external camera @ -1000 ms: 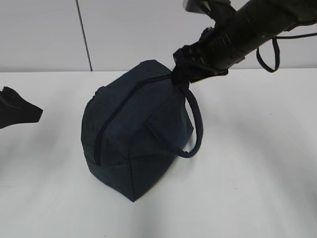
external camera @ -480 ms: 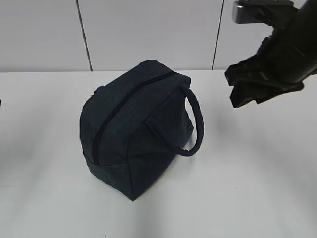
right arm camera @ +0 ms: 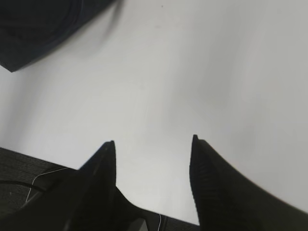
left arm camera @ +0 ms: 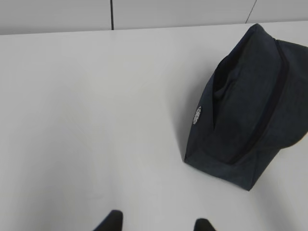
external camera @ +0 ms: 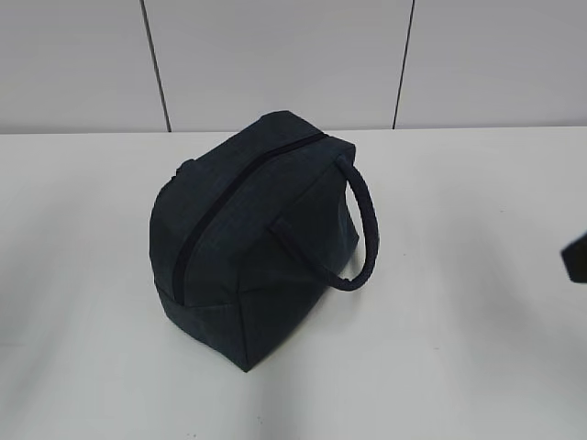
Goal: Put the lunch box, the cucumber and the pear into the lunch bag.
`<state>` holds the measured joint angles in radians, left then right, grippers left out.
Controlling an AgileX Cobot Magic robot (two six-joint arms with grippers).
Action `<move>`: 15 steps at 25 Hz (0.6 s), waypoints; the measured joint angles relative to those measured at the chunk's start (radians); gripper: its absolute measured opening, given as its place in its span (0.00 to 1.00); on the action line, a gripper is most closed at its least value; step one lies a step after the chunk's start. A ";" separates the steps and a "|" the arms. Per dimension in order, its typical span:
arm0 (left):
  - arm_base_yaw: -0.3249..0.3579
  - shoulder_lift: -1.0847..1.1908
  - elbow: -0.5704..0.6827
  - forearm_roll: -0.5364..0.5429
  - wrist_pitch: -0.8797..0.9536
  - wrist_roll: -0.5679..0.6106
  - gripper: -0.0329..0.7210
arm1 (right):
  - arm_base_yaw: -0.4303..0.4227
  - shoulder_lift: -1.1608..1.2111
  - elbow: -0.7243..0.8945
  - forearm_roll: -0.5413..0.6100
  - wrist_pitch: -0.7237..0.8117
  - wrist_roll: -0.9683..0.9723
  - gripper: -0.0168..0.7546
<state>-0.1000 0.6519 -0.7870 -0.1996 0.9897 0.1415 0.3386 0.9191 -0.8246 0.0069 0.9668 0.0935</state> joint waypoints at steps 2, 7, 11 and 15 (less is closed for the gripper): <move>0.000 -0.084 0.000 0.035 0.055 -0.019 0.40 | 0.000 -0.098 0.045 -0.020 0.046 0.007 0.53; 0.000 -0.269 0.006 0.088 0.196 -0.061 0.39 | 0.002 -0.308 0.095 -0.092 0.214 0.024 0.53; 0.000 -0.382 0.038 0.113 0.248 -0.077 0.39 | 0.002 -0.498 0.125 -0.108 0.260 0.026 0.53; 0.000 -0.488 0.093 0.124 0.252 -0.080 0.38 | 0.002 -0.676 0.186 -0.125 0.255 0.024 0.53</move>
<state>-0.1000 0.1637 -0.6942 -0.0758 1.2422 0.0612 0.3410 0.2433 -0.6386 -0.1183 1.2222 0.1173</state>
